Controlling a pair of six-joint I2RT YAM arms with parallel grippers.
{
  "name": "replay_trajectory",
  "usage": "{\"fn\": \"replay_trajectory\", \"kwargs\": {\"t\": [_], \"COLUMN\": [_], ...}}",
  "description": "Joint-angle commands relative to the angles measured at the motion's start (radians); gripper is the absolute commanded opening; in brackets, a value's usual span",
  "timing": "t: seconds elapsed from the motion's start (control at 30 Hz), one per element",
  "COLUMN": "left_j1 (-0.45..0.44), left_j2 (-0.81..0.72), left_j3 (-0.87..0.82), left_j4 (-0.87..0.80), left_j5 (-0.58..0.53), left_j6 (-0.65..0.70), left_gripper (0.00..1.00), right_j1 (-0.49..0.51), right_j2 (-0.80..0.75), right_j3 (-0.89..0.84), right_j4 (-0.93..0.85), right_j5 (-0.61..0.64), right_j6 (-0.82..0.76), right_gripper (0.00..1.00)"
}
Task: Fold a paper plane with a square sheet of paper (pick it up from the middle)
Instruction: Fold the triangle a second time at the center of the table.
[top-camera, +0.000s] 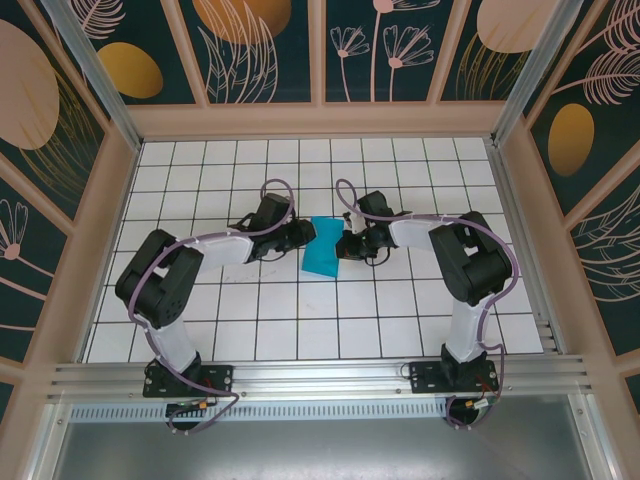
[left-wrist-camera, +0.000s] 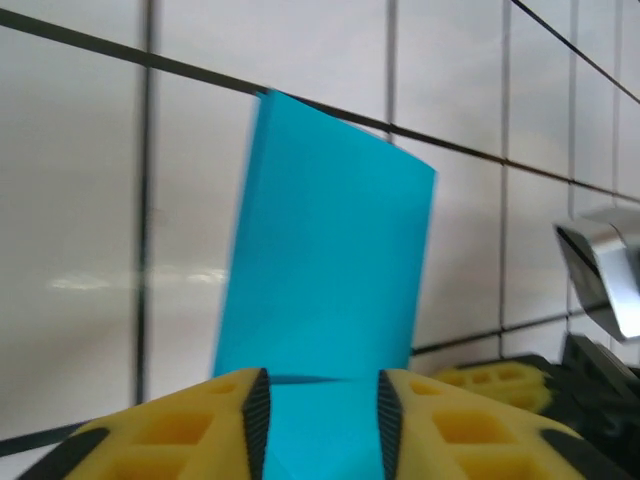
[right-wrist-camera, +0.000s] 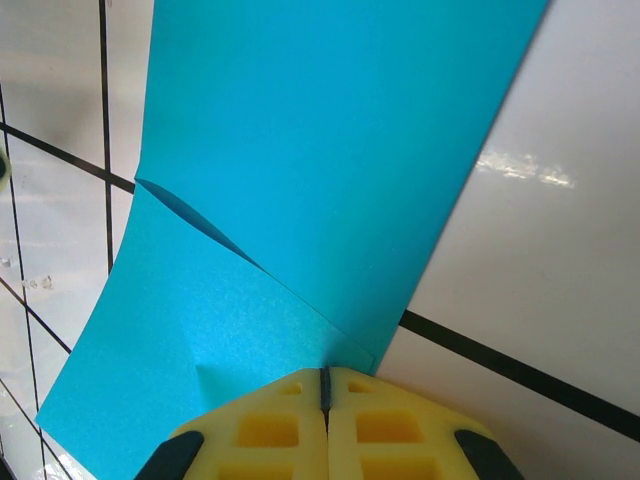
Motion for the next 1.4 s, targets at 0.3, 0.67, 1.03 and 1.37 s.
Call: {"fn": "replay_trajectory", "kwargs": {"t": [0.3, 0.67, 1.03, 1.37], "left_j1": [-0.051, -0.058, -0.06, -0.06], "left_j2": [0.118, 0.149, 0.171, 0.175], "left_j3": [0.027, 0.007, -0.039, -0.04], "left_j4": [0.049, -0.046, -0.085, -0.087], "left_j5": [0.123, 0.061, 0.017, 0.019], "left_j6": [-0.024, -0.021, -0.061, -0.064], "left_gripper": [0.15, 0.11, 0.1, 0.1], "right_j1": [-0.003, -0.003, 0.023, 0.121], "right_j2": [0.086, 0.012, -0.205, -0.163], "right_j3": [-0.056, -0.009, -0.111, -0.081], "right_j4": [-0.11, -0.093, 0.063, 0.032], "right_j5": [0.178, 0.094, -0.036, -0.003], "right_j6": [-0.008, 0.007, 0.031, 0.046], "right_gripper": [0.07, 0.08, 0.14, 0.1]}}
